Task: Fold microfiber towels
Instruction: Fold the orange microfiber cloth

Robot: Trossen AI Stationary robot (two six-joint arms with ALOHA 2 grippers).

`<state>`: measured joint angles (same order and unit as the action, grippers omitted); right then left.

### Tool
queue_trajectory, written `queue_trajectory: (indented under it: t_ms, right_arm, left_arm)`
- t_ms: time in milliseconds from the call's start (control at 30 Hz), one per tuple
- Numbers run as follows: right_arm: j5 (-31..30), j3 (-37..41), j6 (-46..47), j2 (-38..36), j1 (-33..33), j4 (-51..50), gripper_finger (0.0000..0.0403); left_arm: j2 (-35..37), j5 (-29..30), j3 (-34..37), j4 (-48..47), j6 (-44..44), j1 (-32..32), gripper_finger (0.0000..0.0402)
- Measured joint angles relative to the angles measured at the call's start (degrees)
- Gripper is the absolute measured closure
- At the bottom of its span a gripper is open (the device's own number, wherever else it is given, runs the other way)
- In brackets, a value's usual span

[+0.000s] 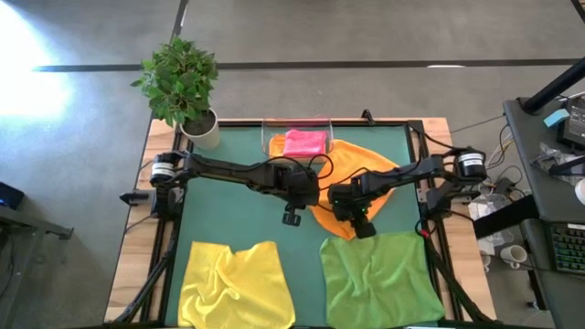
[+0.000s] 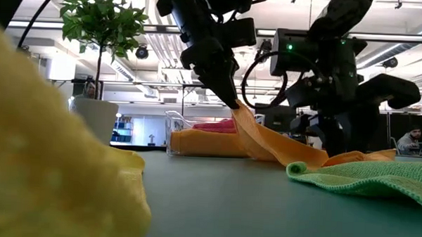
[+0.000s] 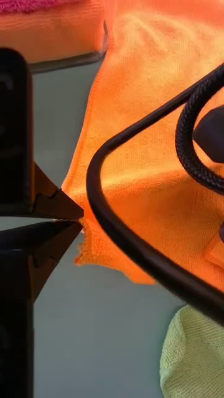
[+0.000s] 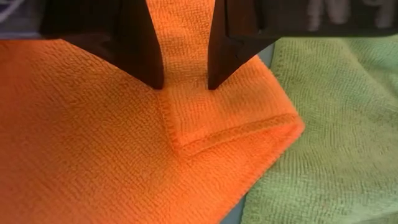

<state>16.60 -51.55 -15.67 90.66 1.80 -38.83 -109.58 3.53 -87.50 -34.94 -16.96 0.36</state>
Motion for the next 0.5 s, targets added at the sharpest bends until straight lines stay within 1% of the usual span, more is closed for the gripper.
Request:
queue_trajectory:
  t_ms: [133, 367, 500]
  right_arm:
    - [0.1, 0.0, 0.6, 0.2, 0.1, 0.2, 0.0286]
    - [0.2, -0.9, 2.1, -1.5, 0.4, 0.2, 0.0284]
    - [5.2, -1.6, 3.3, -1.6, 0.4, 0.2, 0.0289]
  left_arm:
    - [0.0, 0.0, 0.0, 0.0, 0.0, 0.0, 0.0401]
    - [0.0, 0.0, 0.0, 0.0, 0.0, 0.0, 0.0401]
    - [0.0, 0.0, 0.0, 0.0, 0.0, 0.0, 0.0401]
